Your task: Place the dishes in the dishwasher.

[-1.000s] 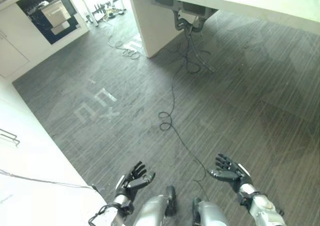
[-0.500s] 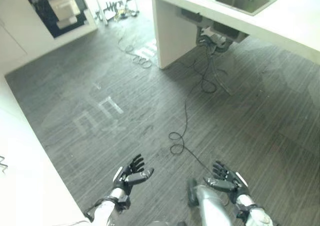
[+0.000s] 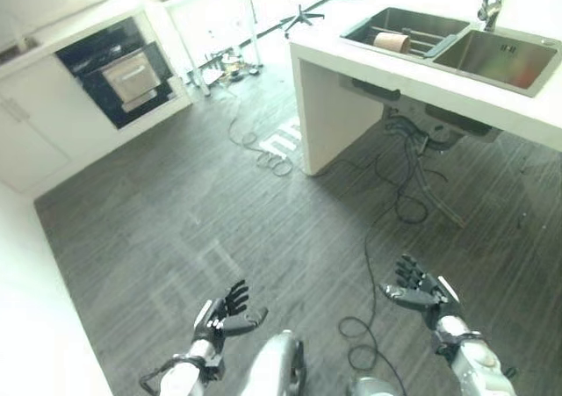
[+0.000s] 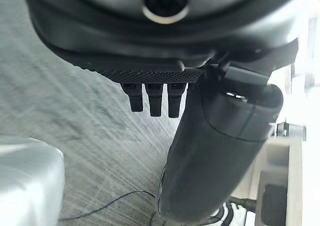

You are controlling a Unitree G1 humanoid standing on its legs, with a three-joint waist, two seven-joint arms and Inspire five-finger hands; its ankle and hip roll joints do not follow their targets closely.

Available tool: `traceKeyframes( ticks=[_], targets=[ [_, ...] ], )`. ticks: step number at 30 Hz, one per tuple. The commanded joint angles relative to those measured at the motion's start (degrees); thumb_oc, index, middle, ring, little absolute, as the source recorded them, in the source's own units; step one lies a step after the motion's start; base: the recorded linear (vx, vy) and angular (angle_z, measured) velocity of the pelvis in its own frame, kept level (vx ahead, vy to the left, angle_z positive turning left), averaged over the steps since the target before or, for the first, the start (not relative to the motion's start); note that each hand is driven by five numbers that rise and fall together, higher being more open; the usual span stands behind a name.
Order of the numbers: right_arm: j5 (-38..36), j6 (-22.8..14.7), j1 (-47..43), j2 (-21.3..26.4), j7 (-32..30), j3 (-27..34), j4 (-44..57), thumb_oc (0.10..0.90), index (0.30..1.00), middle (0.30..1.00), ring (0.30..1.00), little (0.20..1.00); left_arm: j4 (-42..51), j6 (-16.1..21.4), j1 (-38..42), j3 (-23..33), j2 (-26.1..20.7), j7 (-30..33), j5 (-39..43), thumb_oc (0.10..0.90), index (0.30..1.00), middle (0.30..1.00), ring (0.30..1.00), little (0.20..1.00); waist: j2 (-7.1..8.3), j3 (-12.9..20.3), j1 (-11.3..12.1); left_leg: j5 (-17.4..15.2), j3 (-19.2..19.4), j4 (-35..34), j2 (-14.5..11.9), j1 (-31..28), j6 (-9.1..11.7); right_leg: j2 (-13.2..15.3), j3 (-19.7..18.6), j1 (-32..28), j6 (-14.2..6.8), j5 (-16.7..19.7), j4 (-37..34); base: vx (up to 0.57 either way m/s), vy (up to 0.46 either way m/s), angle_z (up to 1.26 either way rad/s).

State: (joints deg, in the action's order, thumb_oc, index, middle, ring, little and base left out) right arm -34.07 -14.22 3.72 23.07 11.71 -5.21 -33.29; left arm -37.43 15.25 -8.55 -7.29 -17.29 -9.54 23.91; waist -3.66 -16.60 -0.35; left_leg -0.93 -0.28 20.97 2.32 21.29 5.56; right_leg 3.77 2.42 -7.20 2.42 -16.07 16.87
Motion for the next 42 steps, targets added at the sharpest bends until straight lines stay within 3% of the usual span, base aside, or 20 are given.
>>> traceKeyframes(
  ticks=[1, 2, 4, 7, 10, 11, 12, 16, 17, 18, 19, 22, 29, 32, 33, 34, 35, 37, 39, 42],
  targets=[
    [-3.75, -3.82, -1.77, 2.41, -1.80, -0.63, 3.80, 0.800, 0.900, 0.900, 0.900, 0.900, 5.29, 5.67, 0.33, 0.03, -2.13, -1.67, -1.16, 0.800, 0.900, 0.900, 0.900, 0.900, 1.57, -1.53, 4.03, 8.27, 0.97, -0.32, 1.89, -5.74, 0.05, -3.69, -1.74, 3.63, -3.55, 1.83, 0.32, 0.27, 0.107, -0.64],
    [-4.10, -4.52, -1.74, 2.37, -1.89, -0.81, 3.53, 0.800, 0.900, 0.900, 0.900, 0.900, 5.04, 6.24, 0.08, -0.19, -2.14, -1.73, -1.61, 0.800, 0.900, 0.900, 0.900, 0.900, 1.67, -1.70, 4.52, 8.21, 1.78, 0.46, 2.29, -3.79, 0.15, -3.28, -1.37, 3.24, -3.62, 1.87, 0.32, 0.32, 0.181, -0.80],
    [-4.37, -5.86, -2.53, 2.34, -1.62, -1.54, 1.78, 0.800, 0.900, 0.900, 0.900, 0.900, 3.24, 7.70, 0.03, -0.52, -2.31, -1.64, -1.47, 0.800, 0.900, 0.900, 0.900, 0.900, 1.71, -0.54, 4.97, 2.64, 0.98, -3.77, 2.45, -7.28, -2.39, -2.18, -0.77, 3.14, -4.22, 1.03, 0.32, 0.25, 0.205, -0.87],
    [-5.94, -5.79, -3.07, 1.39, -0.83, -1.12, -0.15, 0.800, 0.900, 0.900, 0.900, 0.900, 0.80, 8.46, 0.74, -0.33, -2.69, -1.24, -2.25, 0.800, 0.900, 0.900, 0.900, 0.900, -0.36, 1.28, 4.13, -5.14, -1.92, -3.79, 1.32, -11.87, -5.30, -2.39, 1.88, 1.70, -5.65, 3.12, 0.41, 0.31, 0.199, -0.58],
    [-4.85, -6.08, -3.09, 0.75, 0.17, -1.05, -1.19, 0.800, 0.900, 0.900, 0.900, 0.900, 0.40, 7.98, 1.59, -0.64, -3.23, -0.72, -2.62, 0.800, 0.900, 0.900, 0.900, 0.900, -1.72, 1.39, 2.98, -7.27, -1.98, -3.79, 1.08, -14.72, -7.21, -0.94, 3.46, 8.72, -7.62, 6.64, 14.86, 0.21, 0.192, -0.11],
    [-3.58, -6.55, -2.72, 0.08, 0.26, -1.17, -1.45, 0.800, 0.900, 0.900, 0.900, 0.900, 0.61, 7.12, 2.33, -1.36, -4.17, -0.25, -2.06, 0.800, 0.900, 0.900, 0.900, 0.900, -2.38, 0.74, 1.90, -8.51, -1.08, -3.79, 1.02, -16.73, -9.04, -0.87, 3.95, 13.20, -7.61, 7.98, 24.99, 0.23, 0.139, -0.08],
    [-3.63, -6.52, -2.59, -0.13, 0.30, -1.20, -1.45, 0.800, 0.900, 0.900, 0.900, 0.900, 0.72, 6.77, 2.55, -1.32, -4.54, -0.18, -2.09, 0.800, 0.900, 0.900, 0.900, 0.900, -2.38, 0.57, 1.79, -8.90, -0.35, -3.79, 0.95, -17.13, -9.59, -0.25, 5.07, 14.09, -7.58, 8.27, 26.41, 0.27, 0.131, -0.01],
    [-2.64, -6.85, -2.16, -0.18, 1.58, -1.20, -1.84, 0.800, 0.900, 0.900, 0.900, 0.900, 0.47, 7.45, 2.75, -0.39, -5.28, -0.71, -1.54, 0.800, 0.900, 0.900, 0.900, 0.900, -1.70, -0.77, 1.56, -10.61, 1.80, -3.79, 0.84, -19.51, -9.80, 4.98, 8.95, 13.46, -7.97, 10.28, 15.80, 0.22, -0.085, -0.39],
    [-1.54, -6.95, -2.44, 0.09, 2.06, -1.06, -2.25, 0.800, 0.900, 0.900, 0.900, 0.900, 1.01, 7.72, 2.33, -0.25, -5.28, -0.37, -1.34, 0.800, 0.900, 0.900, 0.900, 0.900, -0.84, -1.32, 1.25, -12.00, 2.00, -3.79, 1.09, -21.07, -8.96, 7.40, 9.84, 12.62, -8.91, 13.47, 3.49, 0.28, -0.216, -0.55],
    [-1.49, -6.83, -2.64, 0.14, 2.13, -1.08, -2.41, 0.800, 0.900, 0.900, 0.900, 0.900, 1.10, 7.79, 2.25, -0.27, -5.21, -0.19, -1.41, 0.800, 0.900, 0.900, 0.900, 0.900, -0.70, -1.25, 1.09, -12.34, 1.99, -3.79, 1.09, -21.23, -8.78, 7.98, 10.10, 12.57, -9.21, 14.83, 0.63, 0.36, -0.325, -0.50],
    [-1.05, -6.30, -3.46, 0.35, 2.95, -1.06, -3.43, 0.800, 0.900, 0.900, 0.900, 0.900, 1.43, 7.92, 1.92, -0.25, -5.08, 0.69, -1.43, 0.800, 0.900, 0.900, 0.900, 0.900, 1.22, -1.44, 0.70, -14.76, 2.31, -3.79, 2.34, -22.74, -8.39, 11.87, 7.63, 17.14, -11.17, 15.66, 0.32, 0.30, -0.280, -0.37],
    [0.89, -5.17, -4.23, 0.18, 3.73, -1.18, -4.82, 0.800, 0.900, 0.900, 0.900, 0.900, 1.21, 7.51, 1.91, -0.11, -4.71, 2.31, -1.11, 0.800, 0.900, 0.900, 0.900, 0.900, 1.88, -0.98, 0.23, -16.96, 2.96, -3.79, 1.08, -24.55, -7.70, 13.88, 5.78, 20.17, -12.91, 17.61, 0.32, 0.34, -0.288, -0.71],
    [3.70, -1.66, -5.06, 1.50, 2.67, -3.12, -3.25, 0.800, 0.900, 0.900, 0.900, 0.900, 2.92, 4.49, 0.61, 1.27, -2.92, 4.85, -1.04, 0.800, 0.900, 0.900, 0.900, 0.900, 1.88, 1.14, 0.29, -15.77, 3.25, -3.79, -5.26, -26.72, -3.32, 11.44, 9.29, 17.68, -11.54, 12.89, 0.32, 0.30, -0.298, -0.21],
    [4.68, -0.85, -4.88, 3.34, 2.04, -3.33, -2.13, 0.800, 0.900, 0.900, 0.900, 0.900, 4.13, 3.17, 1.33, 1.08, -2.44, 4.23, -0.59, 0.800, 0.900, 0.900, 0.900, 0.900, 2.16, 0.52, 0.43, -2.19, 2.62, -3.32, -8.91, -26.34, -0.84, 9.30, 8.56, 15.67, -8.20, 9.46, 0.32, 0.28, -0.298, -0.42],
    [5.16, -1.07, -4.33, 3.78, 1.85, -2.89, -2.11, 0.800, 0.900, 0.900, 0.900, 0.900, 4.79, 2.36, 1.31, 0.92, -2.18, 3.85, -0.71, 0.800, 0.900, 0.900, 0.900, 0.900, 2.11, -0.05, 0.52, -0.36, 2.42, 1.53, -9.30, -23.40, -0.49, 8.54, 8.20, 14.26, -7.20, 8.46, 0.32, 0.23, -0.246, -0.40],
    [5.35, -1.22, -4.03, 4.01, 1.50, -2.50, -2.27, 0.800, 0.900, 0.900, 0.900, 0.900, 5.04, 1.89, 1.29, 0.77, -2.08, 3.60, -1.05, 0.800, 0.900, 0.900, 0.900, 0.900, 2.09, -0.20, 0.52, 0.54, 2.37, 4.22, -9.38, -21.36, -0.34, 8.11, 7.98, 13.65, -6.55, 7.94, 0.32, 0.31, -0.239, -0.34],
    [5.32, -1.44, -3.57, 4.40, 2.20, -1.65, -3.44, 0.800, 0.900, 0.900, 0.900, 0.900, 4.41, 1.80, 0.88, 0.49, -1.80, 3.39, -1.36, 0.800, 0.900, 0.900, 0.900, 0.900, 2.19, -0.43, 1.00, -1.25, 2.25, 5.62, -5.55, -18.54, -1.25, 7.01, 7.02, 12.97, -6.27, 7.59, 0.32, 0.30, -0.152, -0.32],
    [6.17, -2.06, -3.04, 4.27, 3.23, -1.32, -5.38, 0.800, 0.900, 0.900, 0.900, 0.900, 2.25, 2.70, 0.44, 0.54, -1.18, 3.26, -1.85, 0.800, 0.900, 0.900, 0.900, 0.900, 1.67, -0.24, 1.84, -1.38, 1.33, -2.40, -3.26, -18.61, -2.14, 5.16, 6.30, 12.03, -6.40, 6.62, 0.32, 0.34, 0.006, -0.59],
    [6.81, -2.28, -3.01, 4.26, 3.18, -1.63, -6.56, 0.800, 0.900, 0.900, 0.900, 0.900, 1.11, 3.43, 0.07, 0.54, -0.86, 3.26, -1.53, 0.800, 0.900, 0.900, 0.900, 0.900, 0.07, -0.53, 2.45, -3.30, -1.77, -3.79, -3.24, -15.56, -1.77, 2.99, 5.97, 11.26, -6.63, 5.97, 0.32, 0.25, 0.189, -0.53],
    [6.36, -3.50, -3.05, 4.08, 2.80, -2.20, -9.90, 0.800, 0.900, 0.900, 0.900, 0.900, -1.40, 4.80, -0.02, 0.54, -0.03, 2.79, -1.27, 0.800, 0.900, 0.900, 0.900, 0.900, -1.06, -1.41, 4.29, 1.31, -3.19, -3.79, -3.90, -8.82, 1.00, 1.30, 4.80, 8.33, -6.64, 3.73, 0.32, 0.21, 0.211, -0.42]
  ],
)
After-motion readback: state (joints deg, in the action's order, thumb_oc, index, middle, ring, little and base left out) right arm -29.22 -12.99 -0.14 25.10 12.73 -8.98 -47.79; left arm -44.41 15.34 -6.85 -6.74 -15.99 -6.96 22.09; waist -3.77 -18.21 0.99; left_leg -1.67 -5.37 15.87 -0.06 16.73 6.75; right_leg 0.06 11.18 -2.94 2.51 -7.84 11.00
